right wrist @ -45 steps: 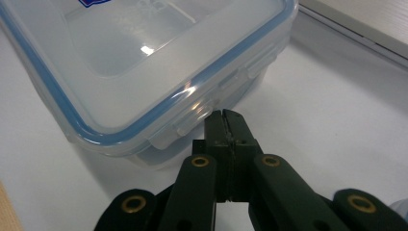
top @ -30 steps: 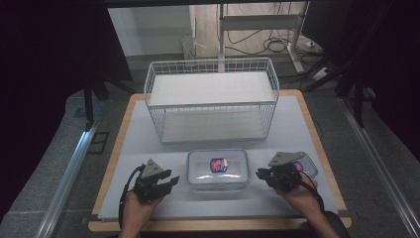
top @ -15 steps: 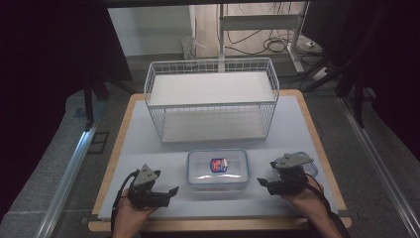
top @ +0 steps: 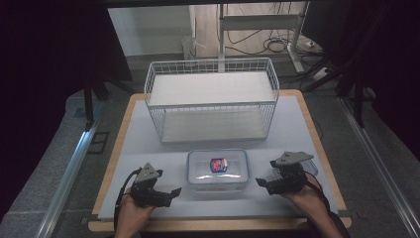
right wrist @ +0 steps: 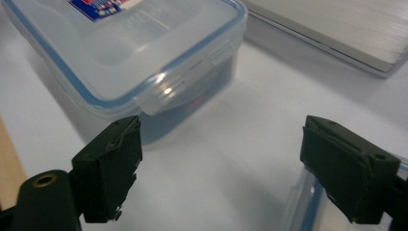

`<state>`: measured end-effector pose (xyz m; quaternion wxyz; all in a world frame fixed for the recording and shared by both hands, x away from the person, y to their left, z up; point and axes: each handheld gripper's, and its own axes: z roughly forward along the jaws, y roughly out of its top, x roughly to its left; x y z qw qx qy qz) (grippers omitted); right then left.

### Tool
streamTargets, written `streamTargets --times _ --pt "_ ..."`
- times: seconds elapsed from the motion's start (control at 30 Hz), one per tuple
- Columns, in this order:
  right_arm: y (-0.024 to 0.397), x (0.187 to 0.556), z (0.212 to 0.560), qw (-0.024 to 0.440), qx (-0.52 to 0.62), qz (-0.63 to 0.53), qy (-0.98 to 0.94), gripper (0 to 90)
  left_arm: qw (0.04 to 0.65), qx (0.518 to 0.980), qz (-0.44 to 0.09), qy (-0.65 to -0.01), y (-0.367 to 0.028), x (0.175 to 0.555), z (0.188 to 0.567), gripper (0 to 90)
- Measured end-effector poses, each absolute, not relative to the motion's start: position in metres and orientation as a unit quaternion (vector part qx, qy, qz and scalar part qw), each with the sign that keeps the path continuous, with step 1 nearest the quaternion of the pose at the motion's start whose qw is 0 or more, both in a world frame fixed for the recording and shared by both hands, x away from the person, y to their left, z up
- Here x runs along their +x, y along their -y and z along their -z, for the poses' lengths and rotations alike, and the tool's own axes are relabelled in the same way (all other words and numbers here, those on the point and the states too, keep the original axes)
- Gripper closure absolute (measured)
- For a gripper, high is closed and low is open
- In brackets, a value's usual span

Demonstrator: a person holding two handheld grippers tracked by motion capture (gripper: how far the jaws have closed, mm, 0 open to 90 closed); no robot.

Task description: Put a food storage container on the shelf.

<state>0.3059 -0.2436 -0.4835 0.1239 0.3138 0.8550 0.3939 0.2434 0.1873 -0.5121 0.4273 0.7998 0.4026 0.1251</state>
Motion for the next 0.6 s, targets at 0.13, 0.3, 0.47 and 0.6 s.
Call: streamTargets --times 0.13,0.3,0.47,0.6 --pt "0.241 0.308 0.481 0.108 0.309 -0.396 -0.858 12.8 0.412 0.811 -0.121 -0.396 -0.18 0.247 0.51 2.7" --pt "0.233 0.317 0.479 0.063 0.322 -0.404 -0.854 10.6 0.412 0.81 -0.084 -0.409 -0.174 0.262 0.499 5.2" --pt "0.224 0.323 0.48 0.034 0.331 -0.399 -0.854 5.9 0.429 0.799 -0.046 -0.419 -0.172 0.275 0.499 3.6" --pt "0.216 0.329 0.482 0.018 0.333 -0.395 -0.856 5.1 0.441 0.791 -0.015 -0.424 -0.167 0.289 0.5 5.1"
